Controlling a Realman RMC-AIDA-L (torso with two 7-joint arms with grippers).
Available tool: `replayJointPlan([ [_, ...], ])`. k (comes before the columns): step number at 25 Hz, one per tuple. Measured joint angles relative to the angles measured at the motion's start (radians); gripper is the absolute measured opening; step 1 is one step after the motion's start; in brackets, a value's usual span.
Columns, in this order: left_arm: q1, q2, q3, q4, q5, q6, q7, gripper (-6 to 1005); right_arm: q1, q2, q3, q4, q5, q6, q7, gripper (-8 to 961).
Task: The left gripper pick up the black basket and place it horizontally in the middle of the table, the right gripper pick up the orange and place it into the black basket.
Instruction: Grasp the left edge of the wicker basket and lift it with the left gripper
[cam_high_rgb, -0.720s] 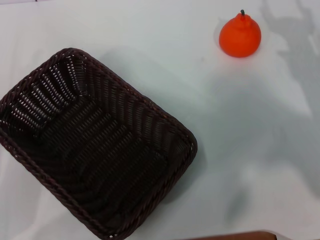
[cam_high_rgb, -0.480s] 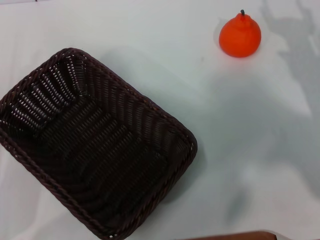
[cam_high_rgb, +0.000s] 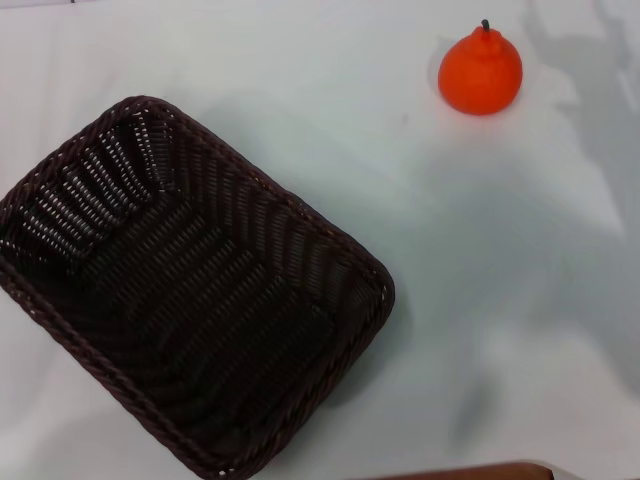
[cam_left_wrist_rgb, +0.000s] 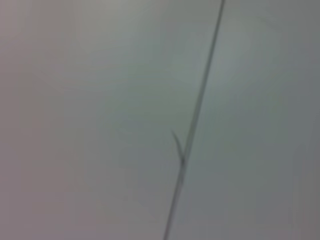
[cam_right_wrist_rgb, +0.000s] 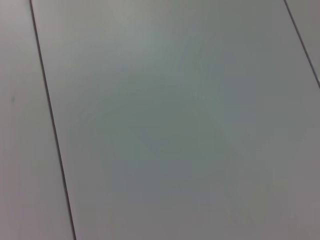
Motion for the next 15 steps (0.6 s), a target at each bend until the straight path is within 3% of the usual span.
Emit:
replayJointPlan([
  [2, 0.022, 0.011, 0.047, -0.172, 0.055, 0.059, -0.187, 683, 0.001, 0.0, 0.0, -0.002, 0.0, 0.0, 0.0, 940],
  [4, 0.028, 0.036, 0.074, -0.29, 0.127, 0.098, -0.337, 683, 0.003, 0.0, 0.0, -0.004, 0.0, 0.0, 0.0, 940],
  [11, -0.023, 0.167, 0.146, -0.684, 0.498, 0.074, -0.806, 683, 0.011, -0.003, 0.0, -0.005, 0.0, 0.002, 0.0, 940],
  [13, -0.047, 0.191, 0.165, -0.799, 0.625, 0.057, -0.925, 682, 0.012, -0.003, 0.0, -0.005, 0.0, 0.002, 0.0, 939],
  [15, -0.071, 0.195, 0.181, -0.912, 0.763, 0.05, -1.014, 682, 0.013, -0.003, 0.001, -0.006, 0.0, 0.002, 0.0, 939],
])
